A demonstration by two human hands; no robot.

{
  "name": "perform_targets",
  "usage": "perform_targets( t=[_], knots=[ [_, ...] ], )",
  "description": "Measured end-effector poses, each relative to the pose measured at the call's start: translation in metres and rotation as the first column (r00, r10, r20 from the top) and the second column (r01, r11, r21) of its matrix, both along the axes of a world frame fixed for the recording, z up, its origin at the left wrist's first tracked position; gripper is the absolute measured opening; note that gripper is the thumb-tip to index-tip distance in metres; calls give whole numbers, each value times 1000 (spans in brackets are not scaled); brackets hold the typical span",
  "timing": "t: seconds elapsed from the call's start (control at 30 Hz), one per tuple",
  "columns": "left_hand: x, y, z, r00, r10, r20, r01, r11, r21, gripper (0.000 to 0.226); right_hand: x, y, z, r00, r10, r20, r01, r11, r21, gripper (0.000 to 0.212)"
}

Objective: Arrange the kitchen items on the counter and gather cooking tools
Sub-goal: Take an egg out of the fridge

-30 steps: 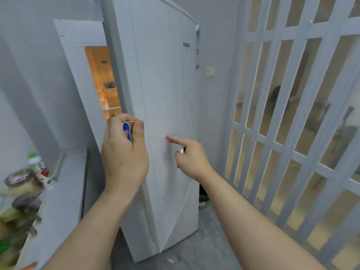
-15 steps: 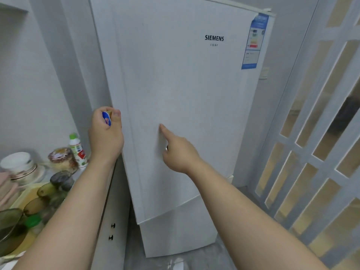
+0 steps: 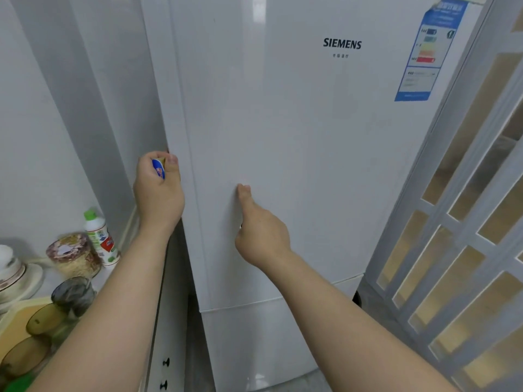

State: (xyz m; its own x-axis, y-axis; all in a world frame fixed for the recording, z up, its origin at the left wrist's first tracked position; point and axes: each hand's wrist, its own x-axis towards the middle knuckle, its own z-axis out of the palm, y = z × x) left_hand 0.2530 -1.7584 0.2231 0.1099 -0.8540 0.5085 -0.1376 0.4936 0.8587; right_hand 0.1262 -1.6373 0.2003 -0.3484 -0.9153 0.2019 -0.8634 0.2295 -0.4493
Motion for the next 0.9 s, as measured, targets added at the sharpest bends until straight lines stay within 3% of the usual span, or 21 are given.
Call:
perform_targets(
  t=[0.23, 0.3, 0.4, 0.5, 0.57, 0.67, 0.77, 0.9],
  knots=[
    [-9, -15, -1, 1000, 0, 23, 0, 1000, 9, 12, 3, -29, -10, 993, -13, -115, 17, 999, 30, 89],
    [-13, -2, 0, 999, 50, 22, -48, 995, -93, 16, 2, -29, -15, 996, 13, -85, -13, 1000, -2, 84],
    [-33, 28, -2, 998, 58, -7, -57, 922, -383, 15, -15, -15, -22, 1000, 14, -17, -17, 981, -192, 64],
    [-69, 55, -12, 986, -151, 74, 168, 899, -405, 11, -48, 10, -39, 977, -144, 156, 182, 945, -270, 32],
    [-101, 73, -20, 932, -333, 143, 361, 890, -277, 5, -75, 38, -51, 880, -271, 391, 380, 894, -236, 19],
    [-156, 108, -32, 765, -616, 188, 635, 769, -67, 4, -112, 98, -74, 641, -428, 637, 640, 756, -137, 42],
    [-206, 145, -46, 554, -799, 235, 799, 589, 117, 9, -130, 169, -86, 411, -470, 781, 793, 607, -52, 59],
    [-268, 236, -76, 209, -951, 229, 901, 278, 334, 23, -131, 295, -93, 82, -438, 895, 953, 297, 58, 51]
  ],
)
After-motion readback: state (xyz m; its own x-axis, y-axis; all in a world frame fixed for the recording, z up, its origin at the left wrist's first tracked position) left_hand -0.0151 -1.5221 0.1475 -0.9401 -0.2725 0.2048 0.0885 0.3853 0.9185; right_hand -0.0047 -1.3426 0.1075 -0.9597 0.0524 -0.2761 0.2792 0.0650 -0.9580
